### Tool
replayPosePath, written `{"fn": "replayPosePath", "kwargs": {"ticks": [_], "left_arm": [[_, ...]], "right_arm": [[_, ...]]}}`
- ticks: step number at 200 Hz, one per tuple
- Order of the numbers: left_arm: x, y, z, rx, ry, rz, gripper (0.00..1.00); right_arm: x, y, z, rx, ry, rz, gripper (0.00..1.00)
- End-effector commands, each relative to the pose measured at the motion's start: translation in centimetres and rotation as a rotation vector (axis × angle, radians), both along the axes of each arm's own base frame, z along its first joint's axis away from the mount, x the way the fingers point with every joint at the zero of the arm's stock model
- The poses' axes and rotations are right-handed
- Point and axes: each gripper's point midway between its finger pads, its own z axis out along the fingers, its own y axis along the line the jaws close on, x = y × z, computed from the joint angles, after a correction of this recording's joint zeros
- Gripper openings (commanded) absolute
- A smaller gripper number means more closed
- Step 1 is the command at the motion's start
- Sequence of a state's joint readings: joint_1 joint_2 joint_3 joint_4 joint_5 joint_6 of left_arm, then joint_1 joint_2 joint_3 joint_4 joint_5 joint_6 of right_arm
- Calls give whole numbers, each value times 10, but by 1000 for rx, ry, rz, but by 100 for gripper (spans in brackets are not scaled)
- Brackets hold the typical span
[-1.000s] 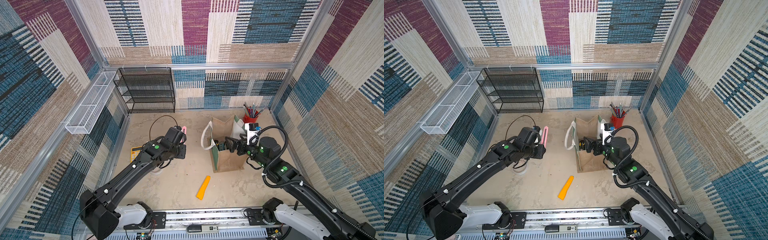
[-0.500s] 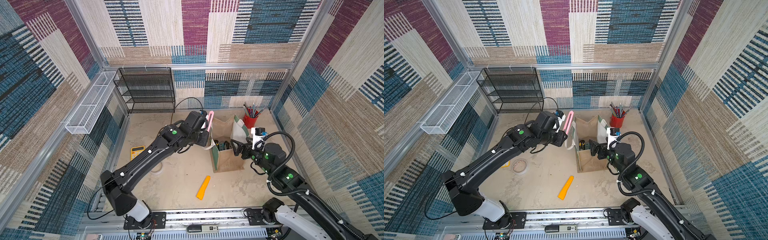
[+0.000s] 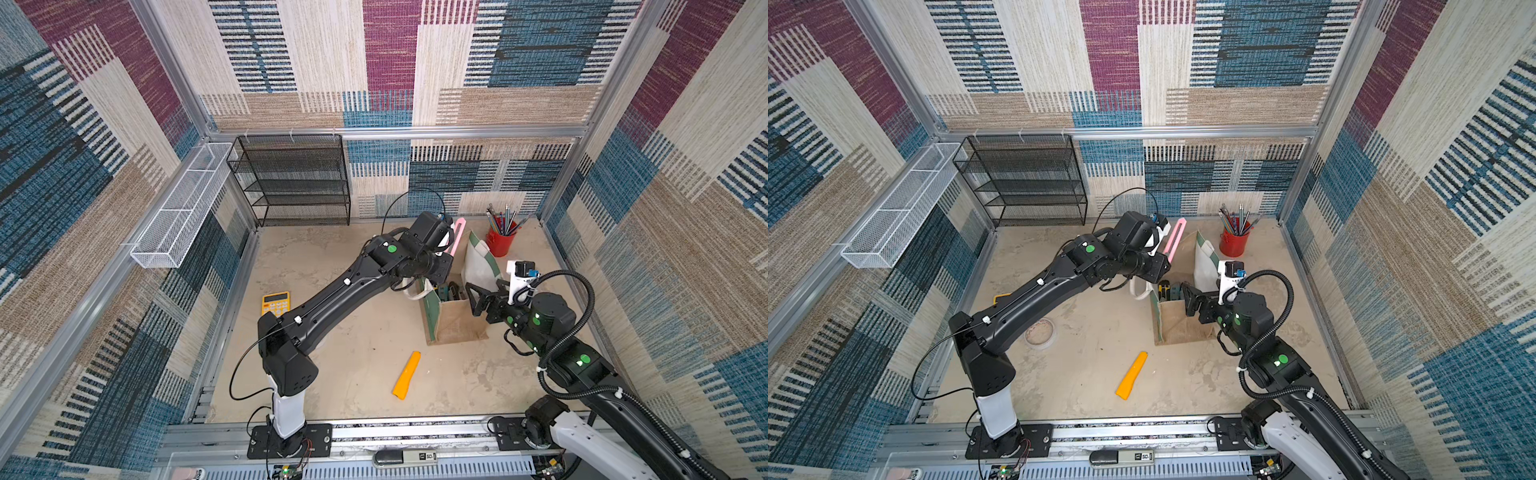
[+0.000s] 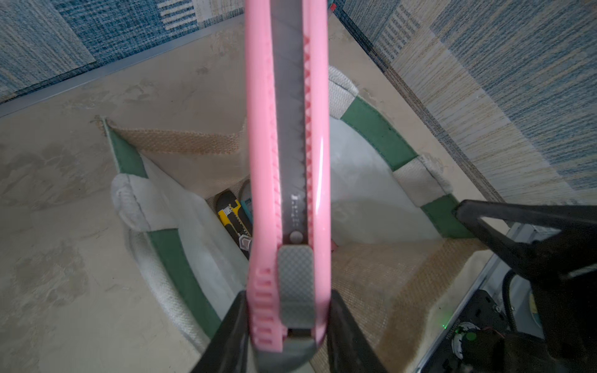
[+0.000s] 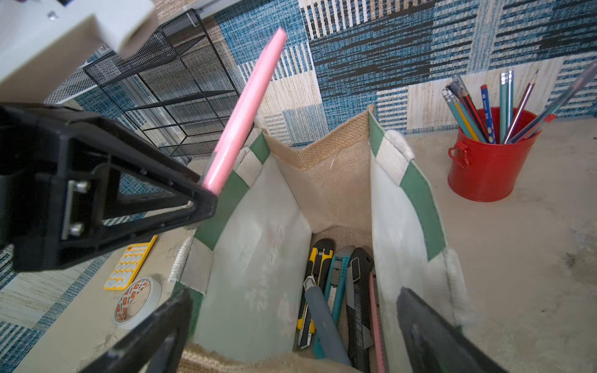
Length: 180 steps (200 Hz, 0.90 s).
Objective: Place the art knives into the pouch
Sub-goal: Place the utility knife in the pouch.
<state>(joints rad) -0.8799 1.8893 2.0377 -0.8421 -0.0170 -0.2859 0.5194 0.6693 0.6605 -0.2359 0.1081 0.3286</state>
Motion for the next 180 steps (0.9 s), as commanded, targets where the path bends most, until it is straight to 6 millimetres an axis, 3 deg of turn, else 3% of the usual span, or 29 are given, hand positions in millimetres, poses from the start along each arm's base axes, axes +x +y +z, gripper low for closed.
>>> {"fn": "replayPosePath", "kwargs": {"ticks": [1,28,50,82,131,180], "left_arm": [[-3,-6,-5,21,15,-48,39],[1,-9,-9,35,13,-46,68],[3,-7,-6,40,-2,-40,99],[3,4,3,53,-38,-19,99],[10,39,17,83,-137,86,99],[-9,77,16,14,-165,159,99]], "right_arm": [[-2,-2,0,-6,12,-8,100],[-5,-1,11,-4,1,11,99],[-7,-1,19,0,-4,17,100],[-8,2,26,2,1,31,100],[-5,13,37,11,82,65,100],[-3,22,35,-5,170,96,100]]}}
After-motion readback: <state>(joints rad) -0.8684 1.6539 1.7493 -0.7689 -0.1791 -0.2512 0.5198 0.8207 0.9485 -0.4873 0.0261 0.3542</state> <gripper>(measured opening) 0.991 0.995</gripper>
